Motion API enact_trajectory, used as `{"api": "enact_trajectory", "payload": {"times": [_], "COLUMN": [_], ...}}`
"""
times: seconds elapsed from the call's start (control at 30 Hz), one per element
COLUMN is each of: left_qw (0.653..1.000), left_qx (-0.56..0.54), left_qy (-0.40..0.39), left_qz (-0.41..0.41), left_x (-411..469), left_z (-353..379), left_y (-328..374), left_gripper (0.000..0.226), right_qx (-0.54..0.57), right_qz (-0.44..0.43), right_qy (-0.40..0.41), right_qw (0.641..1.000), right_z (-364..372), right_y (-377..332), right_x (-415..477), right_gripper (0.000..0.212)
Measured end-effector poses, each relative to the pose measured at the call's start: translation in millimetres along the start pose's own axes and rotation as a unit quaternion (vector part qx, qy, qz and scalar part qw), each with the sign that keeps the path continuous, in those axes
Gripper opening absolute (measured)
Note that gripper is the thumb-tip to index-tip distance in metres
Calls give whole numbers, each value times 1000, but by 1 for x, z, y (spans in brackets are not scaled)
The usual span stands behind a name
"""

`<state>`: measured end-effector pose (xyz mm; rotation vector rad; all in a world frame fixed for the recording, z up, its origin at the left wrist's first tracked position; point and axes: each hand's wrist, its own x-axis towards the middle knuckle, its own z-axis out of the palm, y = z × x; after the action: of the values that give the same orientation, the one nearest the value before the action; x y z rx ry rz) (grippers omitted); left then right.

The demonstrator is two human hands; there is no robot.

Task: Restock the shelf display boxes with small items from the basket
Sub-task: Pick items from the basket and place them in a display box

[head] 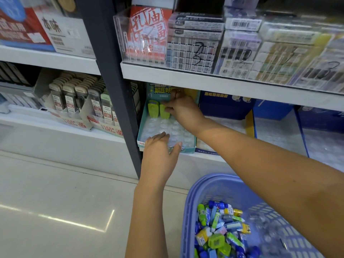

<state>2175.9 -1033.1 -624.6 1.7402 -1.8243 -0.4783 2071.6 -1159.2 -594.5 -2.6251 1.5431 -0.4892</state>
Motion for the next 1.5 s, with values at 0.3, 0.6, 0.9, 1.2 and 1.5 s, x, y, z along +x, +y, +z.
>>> {"api": "enact_trajectory", "payload": {"times": [0.3, 0.6, 0.9, 1.2, 1.5], "left_qw": [994, 963, 866, 837, 891], "left_qx": [-95, 22, 254, 339, 102], "left_qy": [61, -262, -430, -428, -424], "left_qz": [9, 67, 30, 42, -131], "left_x": [-22, -64, -140, -140, -95], "left_z": [-16, 67, 177, 186, 136], "left_y": [30, 92, 39, 35, 44], "left_gripper": [26, 22, 32, 24, 19], "right_qx": [45, 161, 183, 211, 144], "right_qz": [31, 204, 222, 187, 104], "right_qy": [-23, -151, -345, -321, -334], "right_qw": [998, 954, 894, 904, 926], "right_z": [-45, -15, 97, 121, 119], "right_y": [-13, 41, 58, 60, 53], "right_x": [-52, -287, -372, -377, -375], "right_gripper": [41, 20, 21, 37, 30]}}
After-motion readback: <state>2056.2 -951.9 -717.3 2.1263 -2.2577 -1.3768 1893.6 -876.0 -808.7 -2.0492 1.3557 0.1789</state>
